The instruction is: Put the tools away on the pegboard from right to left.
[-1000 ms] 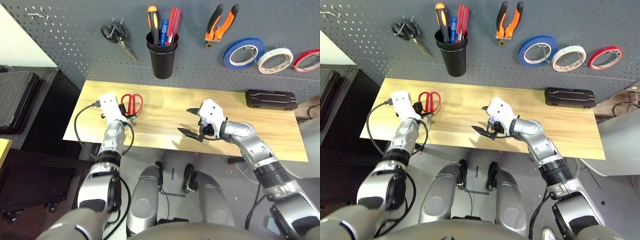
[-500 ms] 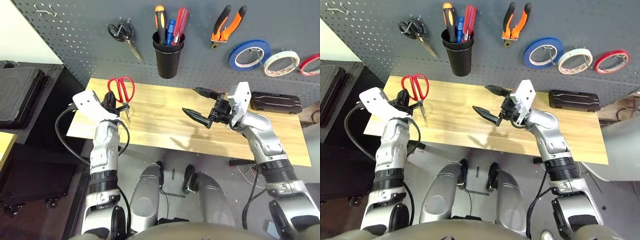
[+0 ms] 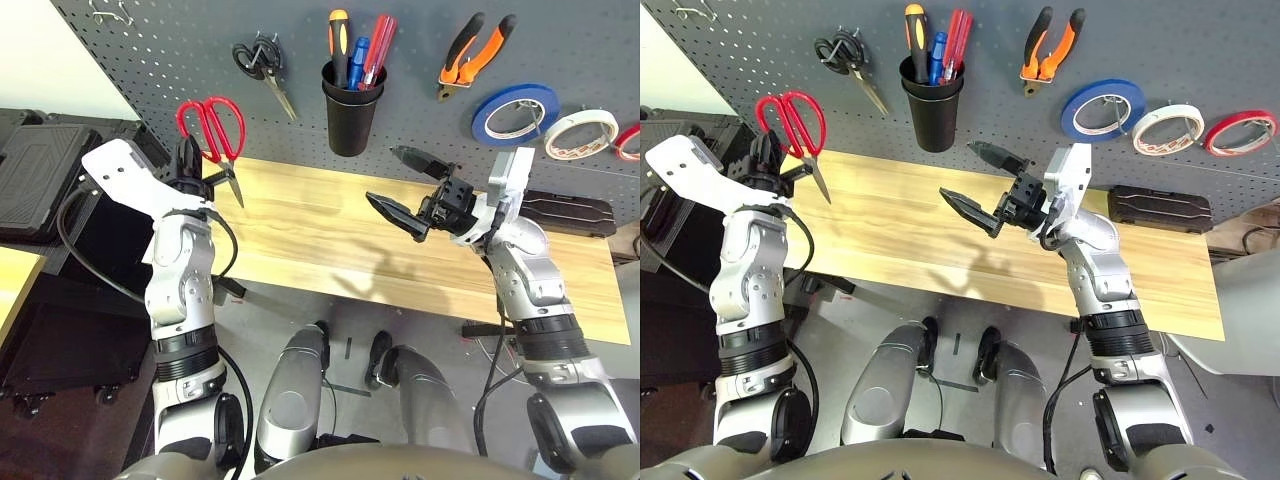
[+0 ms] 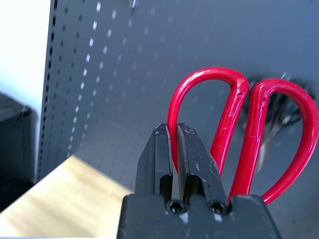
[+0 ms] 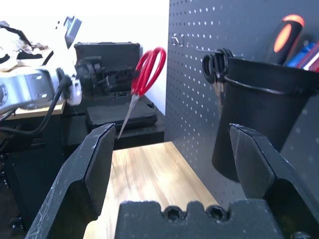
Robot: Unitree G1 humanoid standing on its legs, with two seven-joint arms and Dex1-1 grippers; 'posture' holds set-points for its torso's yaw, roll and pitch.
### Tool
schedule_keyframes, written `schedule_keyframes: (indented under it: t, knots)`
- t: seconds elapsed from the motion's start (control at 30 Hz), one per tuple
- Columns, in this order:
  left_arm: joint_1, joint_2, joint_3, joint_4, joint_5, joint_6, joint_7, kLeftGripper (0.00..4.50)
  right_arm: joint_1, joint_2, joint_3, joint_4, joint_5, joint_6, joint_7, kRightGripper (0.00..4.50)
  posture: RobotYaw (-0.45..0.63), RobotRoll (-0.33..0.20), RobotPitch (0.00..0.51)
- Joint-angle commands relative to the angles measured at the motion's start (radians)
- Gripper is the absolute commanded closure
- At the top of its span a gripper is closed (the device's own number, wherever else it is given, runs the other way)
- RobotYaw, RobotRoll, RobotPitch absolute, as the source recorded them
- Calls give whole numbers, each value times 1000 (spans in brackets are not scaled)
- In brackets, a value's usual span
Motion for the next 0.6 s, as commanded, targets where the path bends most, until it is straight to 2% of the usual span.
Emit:
schedule_keyframes:
  t: [0.03,0.6]
  knots:
    - [-26,10,8,-33,-29,27,2,4476,11,5,-17,-12,12,-35,4,0,340,0,220]
    - [-153,2,-4,73,-107,33,-62,4476,14,42,-1,-9,-1,-78,-13,0,318,0,213]
